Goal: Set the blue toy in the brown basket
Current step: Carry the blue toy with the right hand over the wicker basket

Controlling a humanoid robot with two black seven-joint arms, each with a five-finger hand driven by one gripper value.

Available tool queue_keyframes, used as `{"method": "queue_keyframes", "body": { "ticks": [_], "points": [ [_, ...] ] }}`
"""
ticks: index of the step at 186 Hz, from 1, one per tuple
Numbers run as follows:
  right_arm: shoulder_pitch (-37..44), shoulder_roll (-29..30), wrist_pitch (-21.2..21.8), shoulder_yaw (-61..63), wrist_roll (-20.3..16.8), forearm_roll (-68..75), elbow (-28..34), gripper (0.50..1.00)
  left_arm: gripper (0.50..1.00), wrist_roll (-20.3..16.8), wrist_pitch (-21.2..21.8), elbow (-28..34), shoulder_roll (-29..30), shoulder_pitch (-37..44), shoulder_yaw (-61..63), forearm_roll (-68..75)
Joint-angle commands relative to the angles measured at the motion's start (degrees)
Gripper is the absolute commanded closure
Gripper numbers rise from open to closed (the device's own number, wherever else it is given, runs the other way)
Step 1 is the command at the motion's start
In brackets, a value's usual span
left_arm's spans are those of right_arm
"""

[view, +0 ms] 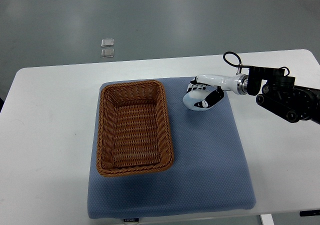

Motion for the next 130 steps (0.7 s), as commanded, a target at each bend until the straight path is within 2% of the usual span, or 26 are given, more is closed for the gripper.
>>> {"method": "queue_keyframes", "body": {
  "ticks": [1,20,55,65,98,130],
  "points": [
    [0.0,-0.6,0.1,0.4,0.4,0.2,0.1,1.0,0.5,0.0,0.0,0.0,0.0,0.1,0.0,0.0],
    [1.4,-0.8,0.2,1.1,1.2,1.2,0.6,1.0,0.5,0.0,0.0,0.0,0.0,0.0,0.0,0.0],
    [3.3,-1.0,0.4,2.4,7.9,1.3,2.0,1.0,0.5,0.0,0.0,0.0,0.0,0.0,0.0,0.0],
    [3.6,-1.4,0.8,3.3,8.7,1.5,2.8,1.0,0.5,0.0,0.0,0.0,0.0,0.0,0.0,0.0],
    [5.0,-4.8,4.9,5.1,12.4,2.7,10.6,1.0,0.5,0.0,0.0,0.0,0.0,0.1,0.0,0.0],
    [4.8,-2.5,5.3,5.0,13.0,2.7,13.8,1.0,0.5,0.0,0.0,0.0,0.0,0.0,0.0,0.0]
  ]
}}
